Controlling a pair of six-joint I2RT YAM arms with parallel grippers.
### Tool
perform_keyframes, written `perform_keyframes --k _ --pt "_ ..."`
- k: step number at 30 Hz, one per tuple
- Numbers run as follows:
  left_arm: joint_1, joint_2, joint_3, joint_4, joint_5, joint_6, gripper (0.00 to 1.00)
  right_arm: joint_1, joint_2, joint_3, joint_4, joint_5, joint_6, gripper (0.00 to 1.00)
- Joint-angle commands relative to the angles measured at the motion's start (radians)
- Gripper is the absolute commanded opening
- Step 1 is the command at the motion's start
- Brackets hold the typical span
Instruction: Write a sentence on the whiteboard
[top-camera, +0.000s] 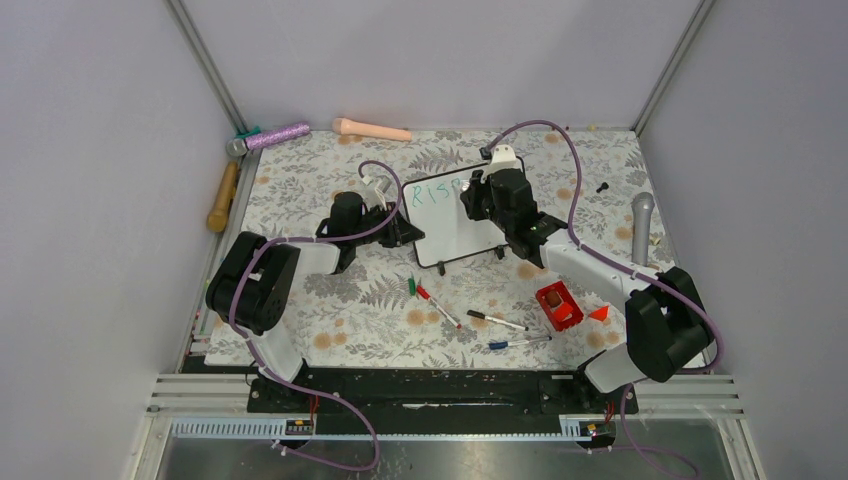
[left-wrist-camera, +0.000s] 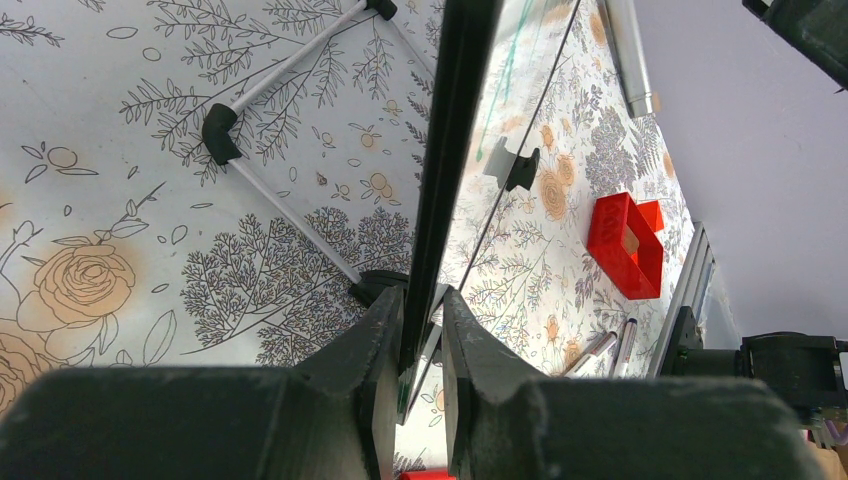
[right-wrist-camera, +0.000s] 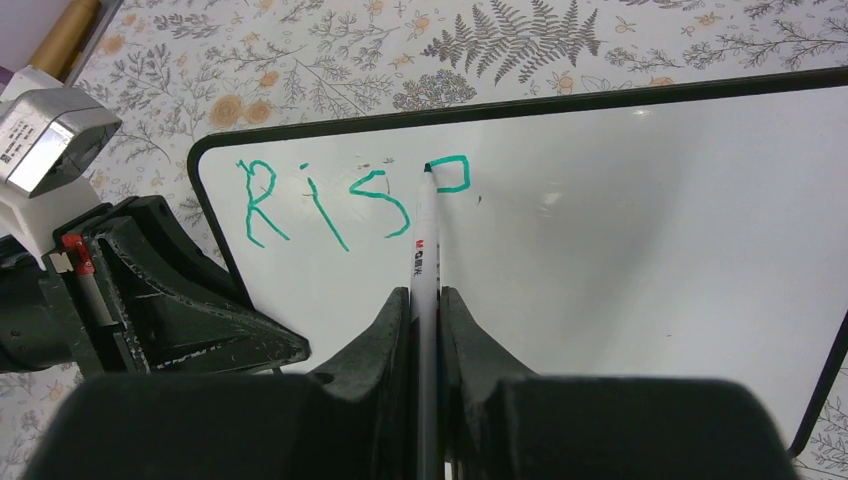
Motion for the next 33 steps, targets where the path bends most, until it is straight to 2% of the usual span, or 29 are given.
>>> perform_keyframes --k 1,33 --pt "0.002 -0.01 0.021 -0.058 -0.088 0.028 0.16 -0.007 0.01 0.02 0.013 -0.021 0.006 0.0" --pt "0.002 -0.014 0.023 -0.067 -0.093 0.033 0.15 -0.007 -0.036 -0.042 -0.066 0.009 0.045 0.0"
